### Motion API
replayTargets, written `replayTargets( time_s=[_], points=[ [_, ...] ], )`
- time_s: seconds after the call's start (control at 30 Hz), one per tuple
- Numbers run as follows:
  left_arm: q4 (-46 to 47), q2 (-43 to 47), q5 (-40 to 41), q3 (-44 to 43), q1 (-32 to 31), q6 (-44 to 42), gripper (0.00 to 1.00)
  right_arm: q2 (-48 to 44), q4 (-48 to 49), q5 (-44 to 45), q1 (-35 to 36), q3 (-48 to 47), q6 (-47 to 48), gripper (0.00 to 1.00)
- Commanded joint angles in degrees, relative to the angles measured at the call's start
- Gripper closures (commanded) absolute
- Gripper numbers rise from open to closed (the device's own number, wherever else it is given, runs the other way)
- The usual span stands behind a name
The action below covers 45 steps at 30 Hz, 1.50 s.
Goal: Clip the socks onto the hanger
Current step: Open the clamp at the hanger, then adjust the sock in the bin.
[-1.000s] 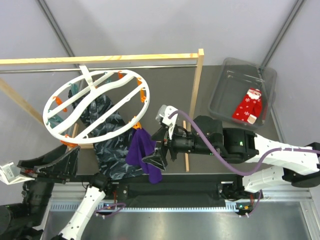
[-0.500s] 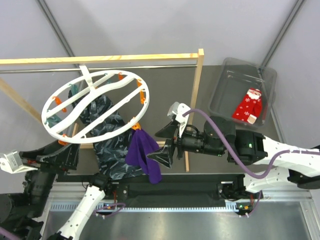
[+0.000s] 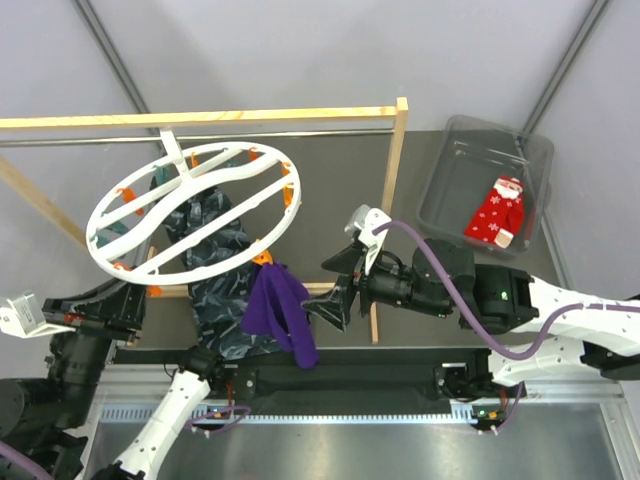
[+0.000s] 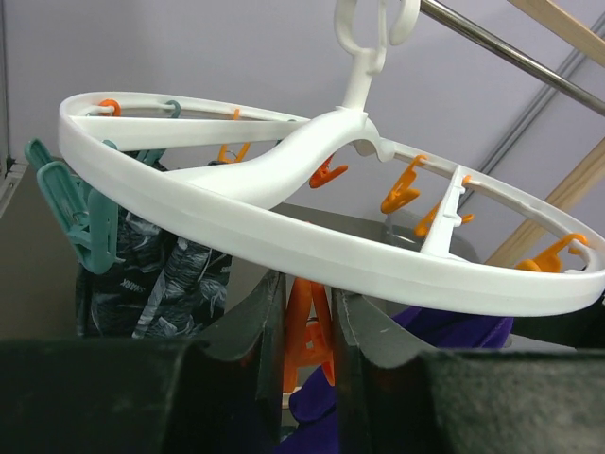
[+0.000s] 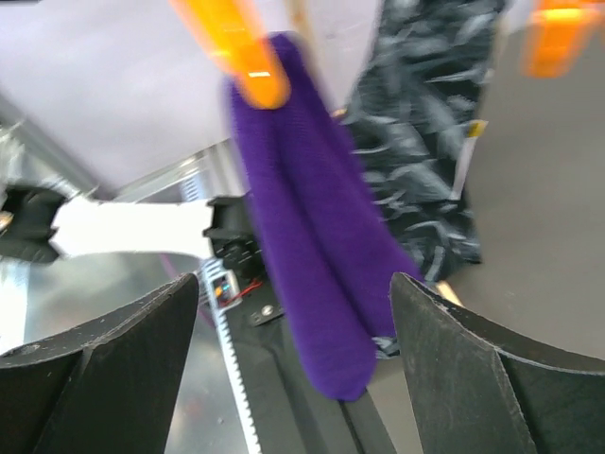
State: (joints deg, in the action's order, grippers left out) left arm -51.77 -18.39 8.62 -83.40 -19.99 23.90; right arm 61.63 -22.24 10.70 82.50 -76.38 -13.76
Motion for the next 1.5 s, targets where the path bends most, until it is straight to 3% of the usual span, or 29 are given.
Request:
replayTargets(
  time_s=[0.0, 0.27, 0.4, 0.53, 0.6, 0.67, 0.73, 0.77, 0.93, 1.07, 1.13, 1.23, 1.27, 1.37, 1.47],
  points=[
    [1.7, -1.7, 1.1, -1.1, -0.2, 0.3, 1.00, -2.1, -1.0, 10.0, 0.8, -0.6, -1.6, 0.19],
    [-0.3, -1.4, 1.9, -0.9, -0.2, 1.6, 1.00, -6.7, -15.4, 40.2, 0.7, -0.2, -9.6, 0.22],
    [-0.4, -0.9, 1.2, -0.4, -0.1, 2.1, 1.00, -12.0, -24.8, 55.3, 0.6, 3.9, -20.3, 0.22],
    [-0.8, -0.2, 0.8, 0.7, -0.1, 2.0, 1.00, -19.2, -31.2, 64.3, -1.9, 10.1, -28.4, 0.25],
    [-0.8, 0.1, 0.6, 1.2, -0.1, 2.3, 1.00, -23.1, -30.2, 65.8, -7.7, 14.2, -28.2, 0.30],
    [-0.7, 0.5, -0.2, 1.9, -0.1, 2.6, 1.00, -24.6, -26.0, 64.4, -17.4, 17.1, -23.2, 0.32],
    [-0.6, 0.8, -0.5, 2.5, -0.1, 2.7, 1.00, -24.1, -14.4, 53.6, -25.9, 21.5, -10.9, 0.32],
    [-0.5, 0.8, -0.7, 2.6, -0.1, 2.8, 1.00, -21.7, -12.5, 48.9, -34.9, 22.2, -8.8, 0.30],
    [-0.9, 1.4, -1.2, 3.0, -0.1, 3.3, 1.00, -9.4, -3.2, 23.2, -66.2, 23.0, -4.3, 0.28],
    [-1.2, 2.4, -1.2, 3.9, -0.1, 4.0, 1.00, 1.1, 4.4, 9.9, -80.1, 20.4, -5.7, 0.28],
    [-1.2, 2.5, -1.2, 4.1, -0.1, 4.0, 1.00, 9.2, 6.8, 6.4, -84.8, 17.8, -6.6, 0.28],
    [-1.1, 3.1, -1.5, 4.4, -0.1, 4.0, 1.00, 19.7, 9.4, 2.7, -88.4, 11.9, -8.4, 0.38],
    [-0.8, 2.9, -1.5, 4.4, -0.1, 4.0, 1.00, 22.5, 9.4, 2.1, -89.3, 8.4, -10.0, 0.46],
    [0.0, 3.5, -1.6, 5.0, -0.1, 4.9, 1.00, 32.4, 7.8, 1.0, -91.2, 0.2, -11.2, 0.58],
    [0.2, 3.9, -1.6, 5.5, -0.1, 5.3, 1.00, 40.0, 6.6, 3.3, -91.4, -6.0, -10.4, 0.57]
  ],
)
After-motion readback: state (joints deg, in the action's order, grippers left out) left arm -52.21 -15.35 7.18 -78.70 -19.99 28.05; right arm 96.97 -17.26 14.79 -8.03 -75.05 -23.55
